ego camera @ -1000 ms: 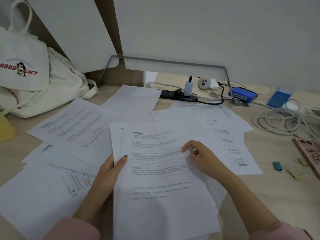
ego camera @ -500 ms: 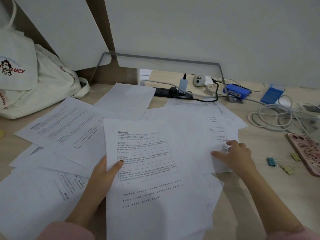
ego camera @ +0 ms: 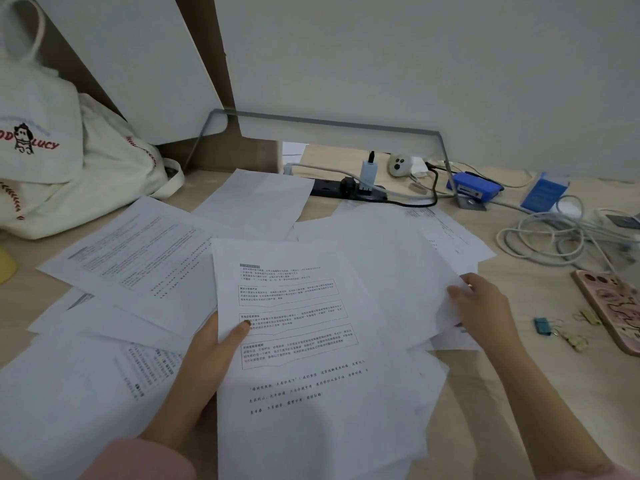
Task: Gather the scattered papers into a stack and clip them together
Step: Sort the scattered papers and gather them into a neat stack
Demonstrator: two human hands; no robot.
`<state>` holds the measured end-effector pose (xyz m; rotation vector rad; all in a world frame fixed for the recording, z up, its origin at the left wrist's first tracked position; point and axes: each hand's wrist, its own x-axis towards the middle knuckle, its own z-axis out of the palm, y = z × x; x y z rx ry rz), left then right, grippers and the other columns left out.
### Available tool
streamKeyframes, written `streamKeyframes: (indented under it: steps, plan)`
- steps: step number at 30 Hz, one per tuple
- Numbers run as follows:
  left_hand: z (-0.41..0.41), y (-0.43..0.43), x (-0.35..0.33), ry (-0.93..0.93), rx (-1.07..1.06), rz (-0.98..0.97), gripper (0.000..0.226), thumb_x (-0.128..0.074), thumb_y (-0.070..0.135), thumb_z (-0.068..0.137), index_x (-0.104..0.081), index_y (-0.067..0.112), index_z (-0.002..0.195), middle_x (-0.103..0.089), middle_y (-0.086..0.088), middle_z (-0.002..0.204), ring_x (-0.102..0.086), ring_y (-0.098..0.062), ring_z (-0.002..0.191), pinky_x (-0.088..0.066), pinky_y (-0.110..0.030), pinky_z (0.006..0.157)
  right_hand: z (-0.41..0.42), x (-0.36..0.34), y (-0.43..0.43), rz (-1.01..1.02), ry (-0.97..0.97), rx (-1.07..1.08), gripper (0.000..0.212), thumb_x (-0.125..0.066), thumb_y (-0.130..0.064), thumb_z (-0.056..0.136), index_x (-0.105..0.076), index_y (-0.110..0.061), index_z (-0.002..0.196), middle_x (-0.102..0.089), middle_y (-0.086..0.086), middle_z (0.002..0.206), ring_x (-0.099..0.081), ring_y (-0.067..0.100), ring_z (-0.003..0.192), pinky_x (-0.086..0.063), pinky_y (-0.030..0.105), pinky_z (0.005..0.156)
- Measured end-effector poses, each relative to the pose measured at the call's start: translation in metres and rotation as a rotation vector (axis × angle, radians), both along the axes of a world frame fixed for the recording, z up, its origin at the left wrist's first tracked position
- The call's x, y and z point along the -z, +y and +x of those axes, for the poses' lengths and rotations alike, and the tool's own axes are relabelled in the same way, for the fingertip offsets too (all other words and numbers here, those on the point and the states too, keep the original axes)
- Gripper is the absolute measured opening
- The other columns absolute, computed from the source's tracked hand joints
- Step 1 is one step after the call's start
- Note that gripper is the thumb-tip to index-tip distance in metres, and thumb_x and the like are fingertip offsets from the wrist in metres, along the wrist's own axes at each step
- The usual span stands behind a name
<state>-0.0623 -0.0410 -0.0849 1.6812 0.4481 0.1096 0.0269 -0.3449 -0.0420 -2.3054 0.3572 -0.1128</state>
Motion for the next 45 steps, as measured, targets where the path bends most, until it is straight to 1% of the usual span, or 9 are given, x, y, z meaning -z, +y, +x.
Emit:
streamKeyframes:
  steps: [4, 8, 12, 16, 21, 27, 37, 42, 45]
  plan:
    - [-0.001, 0.000, 0.000, 0.002, 0.002, 0.010, 0.032, -0.051, 0.011, 0.092, -0.053, 0.014, 0.124, -0.060, -0.002, 0.108, -0.057, -0.020, 0.100, -0.043, -0.026, 0.077, -0.008, -0.029, -0.006, -0.027, -0.241, 0.061, 0.018, -0.042, -0.011, 0.093, -0.059, -0.008, 0.100, -0.057, 0.009, 0.087, -0.048, 0.020, 0.070, -0.033, 0.020, 0.055]
    - [-0.001, -0.002, -0.002, 0.004, -0.016, 0.023, 0.033, -0.050, 0.011, 0.092, -0.052, 0.013, 0.125, -0.059, -0.002, 0.107, -0.057, -0.020, 0.098, -0.042, -0.017, 0.067, -0.021, -0.054, 0.001, 0.006, -0.566, 0.029, 0.020, -0.044, -0.019, 0.095, -0.060, -0.014, 0.106, -0.058, -0.002, 0.091, -0.051, 0.013, 0.082, -0.036, 0.015, 0.062]
    - [-0.001, -0.003, -0.004, 0.000, -0.017, 0.021, 0.034, -0.050, 0.012, 0.092, -0.052, 0.012, 0.126, -0.058, -0.001, 0.108, -0.056, -0.021, 0.100, -0.043, -0.024, 0.076, -0.041, -0.066, 0.022, -0.105, -0.723, -0.150, 0.018, -0.050, -0.015, 0.094, -0.063, -0.012, 0.106, -0.061, -0.002, 0.083, -0.046, 0.005, 0.060, -0.036, 0.011, 0.051]
    - [-0.002, -0.002, -0.005, 0.010, -0.015, -0.024, 0.034, -0.049, 0.011, 0.093, -0.053, 0.012, 0.126, -0.059, -0.002, 0.109, -0.057, -0.020, 0.100, -0.042, -0.027, 0.083, -0.056, -0.044, 0.049, -0.270, -0.639, -0.385, 0.021, -0.051, -0.022, 0.091, -0.068, -0.017, 0.102, -0.066, -0.014, 0.085, -0.036, -0.016, 0.042, -0.031, 0.000, 0.049]
    - [-0.001, 0.001, -0.003, 0.029, -0.024, -0.074, 0.022, -0.049, 0.015, 0.093, -0.054, 0.023, 0.113, -0.062, 0.008, 0.096, -0.058, -0.007, 0.086, -0.044, -0.020, 0.068, -0.070, 0.007, 0.071, -0.368, -0.456, -0.574, 0.014, -0.056, -0.022, 0.083, -0.067, -0.025, 0.091, -0.072, -0.013, 0.072, -0.057, 0.003, 0.071, -0.025, 0.001, 0.042]
    - [-0.001, 0.000, -0.003, 0.038, -0.044, -0.096, 0.024, -0.049, 0.014, 0.093, -0.053, 0.023, 0.115, -0.060, 0.010, 0.095, -0.056, -0.005, 0.085, -0.042, -0.018, 0.066, -0.079, 0.036, 0.079, -0.398, -0.354, -0.649, 0.030, -0.033, -0.036, 0.094, -0.062, -0.029, 0.090, -0.070, -0.009, 0.074, -0.061, 0.007, 0.067, -0.044, 0.020, 0.050]
    - [-0.003, -0.002, -0.008, -0.008, -0.017, -0.136, 0.040, -0.049, 0.041, 0.090, -0.051, 0.028, 0.128, -0.059, 0.008, 0.113, -0.055, -0.013, 0.107, -0.038, -0.029, 0.095, -0.103, 0.021, 0.100, -0.085, -0.136, -0.725, 0.019, -0.043, -0.028, 0.095, -0.062, -0.024, 0.096, -0.069, -0.003, 0.082, -0.060, 0.013, 0.074, -0.044, 0.023, 0.068]
    - [-0.002, 0.002, -0.002, -0.032, 0.057, -0.062, 0.029, -0.059, 0.020, 0.087, -0.055, 0.030, 0.114, -0.061, 0.020, 0.099, -0.060, -0.011, 0.100, -0.047, -0.031, 0.085, -0.120, 0.001, 0.120, 0.227, 0.105, -0.843, 0.011, -0.057, -0.036, 0.088, -0.067, -0.032, 0.089, -0.071, -0.014, 0.089, -0.062, -0.006, 0.085, -0.042, 0.007, 0.071]
    - [-0.005, 0.005, -0.004, -0.064, 0.066, -0.114, 0.038, -0.054, 0.010, 0.090, -0.050, 0.025, 0.124, -0.058, 0.017, 0.099, -0.057, -0.011, 0.098, -0.045, -0.028, 0.085, -0.113, 0.001, 0.112, 0.207, 0.024, -0.642, 0.020, -0.055, -0.043, 0.087, -0.065, -0.034, 0.101, -0.068, -0.020, 0.104, -0.058, -0.006, 0.099, -0.046, 0.020, 0.090]
